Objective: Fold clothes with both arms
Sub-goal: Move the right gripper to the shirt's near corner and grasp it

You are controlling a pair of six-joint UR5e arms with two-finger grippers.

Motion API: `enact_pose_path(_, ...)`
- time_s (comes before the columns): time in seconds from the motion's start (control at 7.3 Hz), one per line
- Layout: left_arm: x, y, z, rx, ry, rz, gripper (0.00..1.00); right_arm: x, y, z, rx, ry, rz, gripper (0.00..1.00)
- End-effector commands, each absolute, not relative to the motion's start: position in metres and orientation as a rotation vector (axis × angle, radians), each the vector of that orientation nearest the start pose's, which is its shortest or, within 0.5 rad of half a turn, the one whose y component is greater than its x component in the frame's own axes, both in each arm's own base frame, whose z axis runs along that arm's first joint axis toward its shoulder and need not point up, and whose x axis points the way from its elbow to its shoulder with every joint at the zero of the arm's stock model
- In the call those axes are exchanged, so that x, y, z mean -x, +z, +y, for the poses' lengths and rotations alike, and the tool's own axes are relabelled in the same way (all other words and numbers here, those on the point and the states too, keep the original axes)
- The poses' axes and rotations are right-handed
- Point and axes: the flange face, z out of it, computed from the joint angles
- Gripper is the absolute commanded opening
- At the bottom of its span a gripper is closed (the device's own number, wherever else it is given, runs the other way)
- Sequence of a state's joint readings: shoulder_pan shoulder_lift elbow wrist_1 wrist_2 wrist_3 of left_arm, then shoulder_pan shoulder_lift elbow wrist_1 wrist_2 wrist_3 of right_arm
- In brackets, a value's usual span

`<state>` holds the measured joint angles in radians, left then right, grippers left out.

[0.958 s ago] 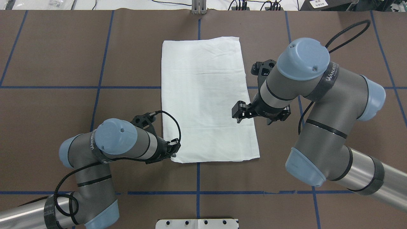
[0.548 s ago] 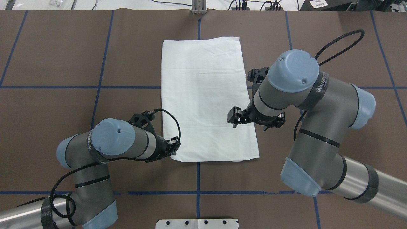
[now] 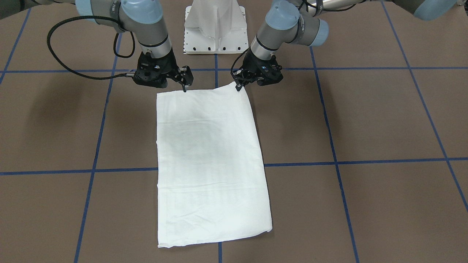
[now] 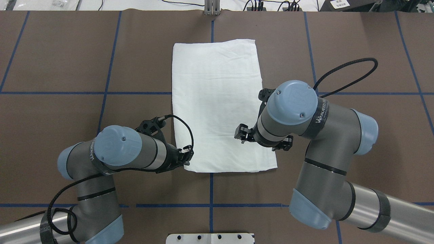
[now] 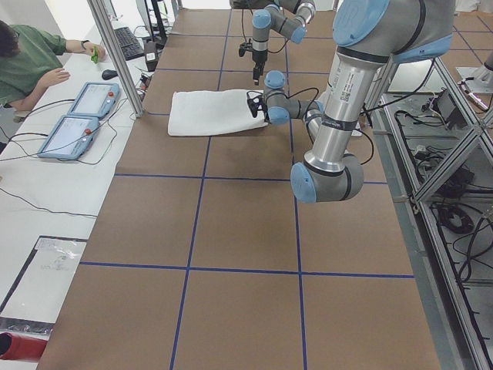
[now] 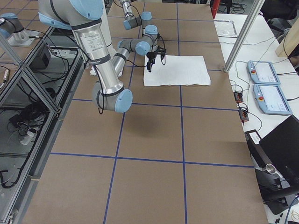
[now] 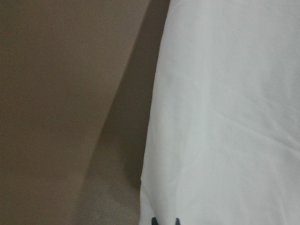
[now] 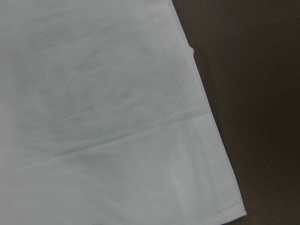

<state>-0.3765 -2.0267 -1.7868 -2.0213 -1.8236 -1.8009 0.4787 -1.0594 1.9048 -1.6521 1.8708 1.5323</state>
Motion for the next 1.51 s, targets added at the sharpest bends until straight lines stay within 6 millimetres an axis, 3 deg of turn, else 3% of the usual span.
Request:
enact_pose_path(0.0, -0.540, 0.251, -0.330, 0.145, -0.397, 1.138, 0.00, 0.541, 0.278, -0.372, 0.137, 0.487, -0.843, 1.00)
enact_pose_path(0.14, -0.540, 0.251, -0.330, 0.145, -0.397, 1.138, 0.00, 0.549, 0.289, -0.365, 0.115, 0.509, -0.817, 1.00)
enact_pose_path(0.68, -0.541, 0.250, -0.329, 0.146, -0.395, 1.139, 0.00, 0.544, 0.316, -0.354, 0.129, 0.545, -0.756, 1.00)
enact_pose_path(1.37, -0.541, 0.252, -0.330, 0.145, -0.397, 1.136, 0.00, 0.547, 0.303, -0.332, 0.148, 0.542, -0.714, 1.00)
